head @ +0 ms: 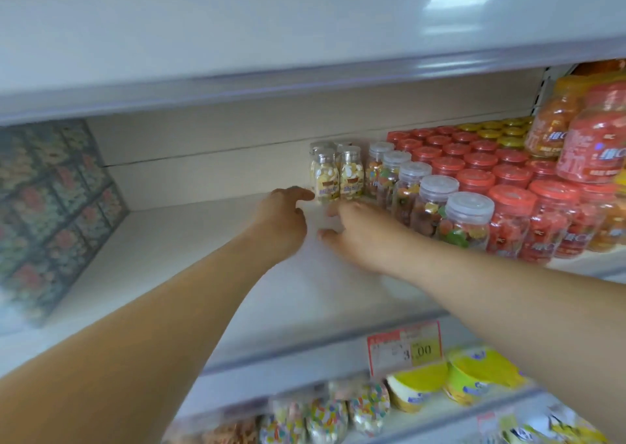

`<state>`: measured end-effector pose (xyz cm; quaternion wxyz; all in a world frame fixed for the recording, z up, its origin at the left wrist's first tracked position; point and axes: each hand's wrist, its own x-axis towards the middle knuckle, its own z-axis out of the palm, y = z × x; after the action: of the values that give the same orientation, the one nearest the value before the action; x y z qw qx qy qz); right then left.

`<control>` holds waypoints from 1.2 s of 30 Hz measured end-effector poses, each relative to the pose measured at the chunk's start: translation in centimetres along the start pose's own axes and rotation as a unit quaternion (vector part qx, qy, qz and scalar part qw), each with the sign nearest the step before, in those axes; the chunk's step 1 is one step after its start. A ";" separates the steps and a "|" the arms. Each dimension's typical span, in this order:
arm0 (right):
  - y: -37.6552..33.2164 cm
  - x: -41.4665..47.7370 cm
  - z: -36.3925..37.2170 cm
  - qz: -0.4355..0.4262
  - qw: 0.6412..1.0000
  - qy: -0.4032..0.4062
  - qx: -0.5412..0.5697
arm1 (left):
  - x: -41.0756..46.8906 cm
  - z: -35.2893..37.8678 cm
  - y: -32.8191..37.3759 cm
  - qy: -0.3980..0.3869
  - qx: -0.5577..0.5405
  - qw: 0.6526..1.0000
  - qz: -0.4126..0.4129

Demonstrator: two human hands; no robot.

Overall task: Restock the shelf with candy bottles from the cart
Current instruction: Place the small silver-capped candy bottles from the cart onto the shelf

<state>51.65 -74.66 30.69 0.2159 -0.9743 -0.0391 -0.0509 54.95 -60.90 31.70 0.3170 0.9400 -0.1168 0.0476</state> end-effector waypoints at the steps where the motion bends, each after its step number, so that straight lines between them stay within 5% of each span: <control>1: -0.7 -1.8 -0.2 -0.017 1.000 0.014 0.021 | -2.4 -0.8 -0.1 0.011 -0.005 1.000 0.006; 5: -2.9 -9.7 -1.4 -0.149 0.972 0.132 0.127 | -12.7 -3.3 -0.9 0.096 -0.059 0.988 0.109; 8: -3.7 -17.1 1.3 -0.202 0.949 0.141 0.199 | -21.3 -2.8 -3.5 0.104 -0.142 0.977 0.121; 14: -0.2 -26.9 16.5 -0.078 0.977 -0.069 0.188 | -32.7 5.5 -12.9 -0.027 -0.134 0.990 -0.012; 22: 7.9 -29.8 32.2 0.079 0.939 -0.327 0.070 | -38.5 17.2 -23.9 -0.189 -0.056 0.960 -0.198; 30: 12.8 -27.9 39.3 0.078 0.962 -0.260 -0.025 | -38.0 27.2 -28.3 -0.293 0.043 0.932 -0.207; 36: 15.6 -27.3 42.1 -0.038 0.964 -0.217 -0.146 | -36.8 32.0 -30.4 -0.319 0.132 0.919 -0.191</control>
<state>29.57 -72.39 -16.95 0.0558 -0.9807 -0.1143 0.1484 27.42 -49.89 -17.49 0.1388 0.9431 -0.0224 -0.3015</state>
